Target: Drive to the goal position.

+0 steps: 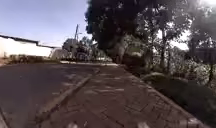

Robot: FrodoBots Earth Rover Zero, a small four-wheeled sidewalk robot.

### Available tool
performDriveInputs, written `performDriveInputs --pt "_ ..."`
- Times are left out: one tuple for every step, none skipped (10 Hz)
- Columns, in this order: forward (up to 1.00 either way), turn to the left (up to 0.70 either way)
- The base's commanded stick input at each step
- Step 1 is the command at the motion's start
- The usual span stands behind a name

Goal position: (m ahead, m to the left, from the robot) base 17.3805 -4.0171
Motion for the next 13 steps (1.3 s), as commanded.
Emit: performDriveInputs --pt "1.00 0.00" --pt "1.00 0.00" --pt "1.00 0.00" --pt "1.00 0.00" --pt "1.00 0.00" --pt "1.00 0.00" --pt "1.00 0.00" --pt "1.00 0.00" --pt "1.00 -0.14" --pt "1.00 -0.35" --pt "1.00 -0.29" --pt "1.00 0.00" --pt "1.00 0.00"
